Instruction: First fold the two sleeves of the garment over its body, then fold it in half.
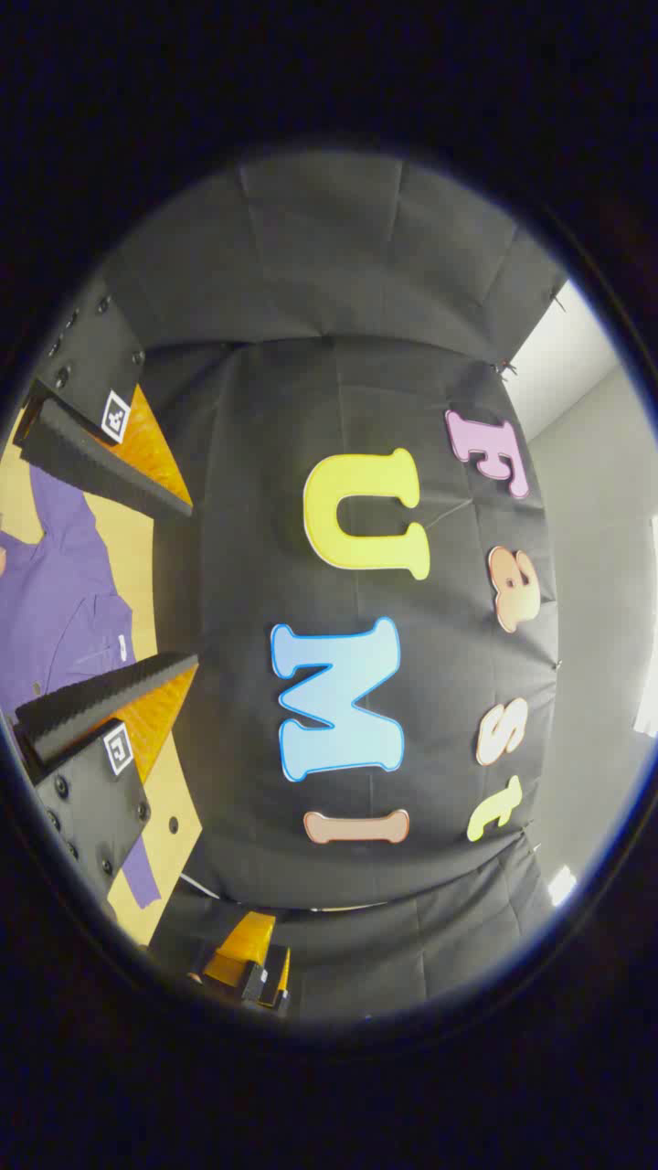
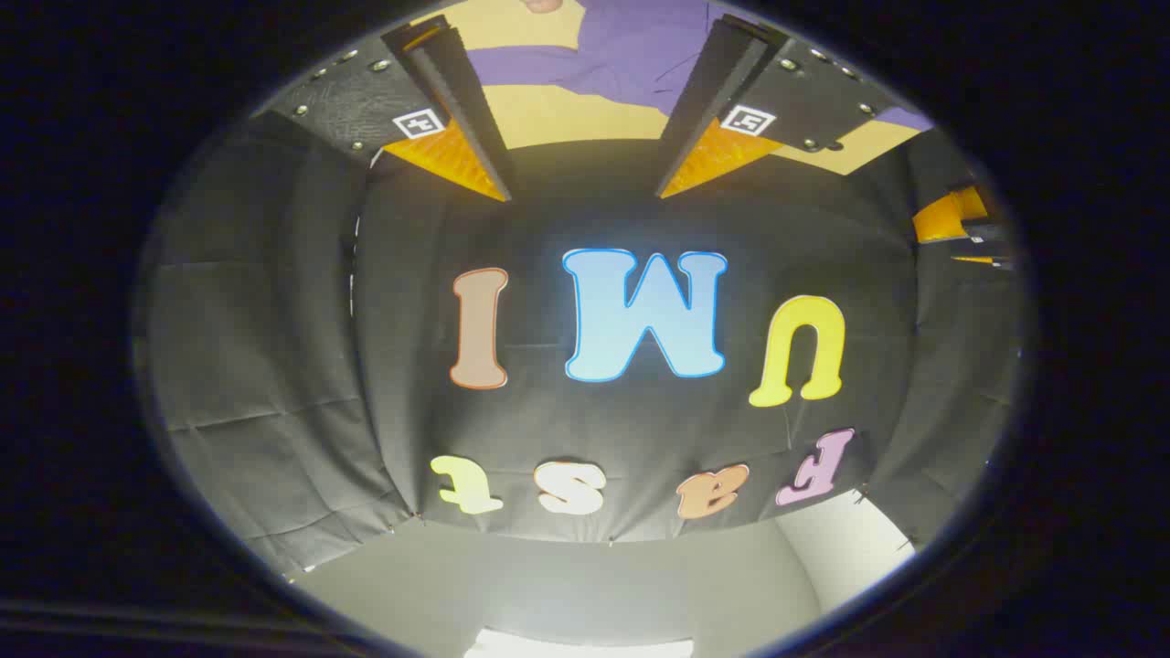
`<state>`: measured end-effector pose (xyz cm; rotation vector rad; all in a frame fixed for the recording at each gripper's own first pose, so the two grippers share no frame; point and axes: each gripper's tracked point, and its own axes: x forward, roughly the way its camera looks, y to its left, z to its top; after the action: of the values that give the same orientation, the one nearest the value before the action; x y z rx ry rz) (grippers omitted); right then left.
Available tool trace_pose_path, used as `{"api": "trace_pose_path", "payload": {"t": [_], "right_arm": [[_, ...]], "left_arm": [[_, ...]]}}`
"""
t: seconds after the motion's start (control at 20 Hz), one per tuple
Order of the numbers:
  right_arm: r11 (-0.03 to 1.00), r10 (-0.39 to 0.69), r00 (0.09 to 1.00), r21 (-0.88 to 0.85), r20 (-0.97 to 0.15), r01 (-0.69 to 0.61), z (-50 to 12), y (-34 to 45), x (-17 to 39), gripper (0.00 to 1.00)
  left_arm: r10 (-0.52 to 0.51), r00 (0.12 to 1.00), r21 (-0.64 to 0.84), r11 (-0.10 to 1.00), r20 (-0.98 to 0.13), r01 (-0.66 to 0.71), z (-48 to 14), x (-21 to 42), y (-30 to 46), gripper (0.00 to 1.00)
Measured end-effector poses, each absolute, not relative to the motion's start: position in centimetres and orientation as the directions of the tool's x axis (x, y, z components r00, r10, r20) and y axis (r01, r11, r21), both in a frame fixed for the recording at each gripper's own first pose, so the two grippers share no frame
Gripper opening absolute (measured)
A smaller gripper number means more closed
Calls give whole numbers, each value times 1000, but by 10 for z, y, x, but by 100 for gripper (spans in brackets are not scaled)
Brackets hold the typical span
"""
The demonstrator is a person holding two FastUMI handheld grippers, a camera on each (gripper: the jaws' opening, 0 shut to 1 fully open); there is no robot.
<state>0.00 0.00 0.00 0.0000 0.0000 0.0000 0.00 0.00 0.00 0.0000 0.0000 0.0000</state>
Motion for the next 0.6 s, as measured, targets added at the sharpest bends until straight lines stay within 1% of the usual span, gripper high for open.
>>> {"api": "trace_pose_path", "payload": {"t": [0.15, 0.6], "right_arm": [[1000, -8, 1000, -2, -8, 8, -5, -8, 1, 94], [999, -43, 999, -16, -30, 42, -14, -32, 5, 94]], "left_arm": [[-19, 1000, -6, 1000, -2, 19, 0, 5, -10, 94], [-28, 1000, -8, 1000, 1, 28, -2, 16, -23, 94]]}}
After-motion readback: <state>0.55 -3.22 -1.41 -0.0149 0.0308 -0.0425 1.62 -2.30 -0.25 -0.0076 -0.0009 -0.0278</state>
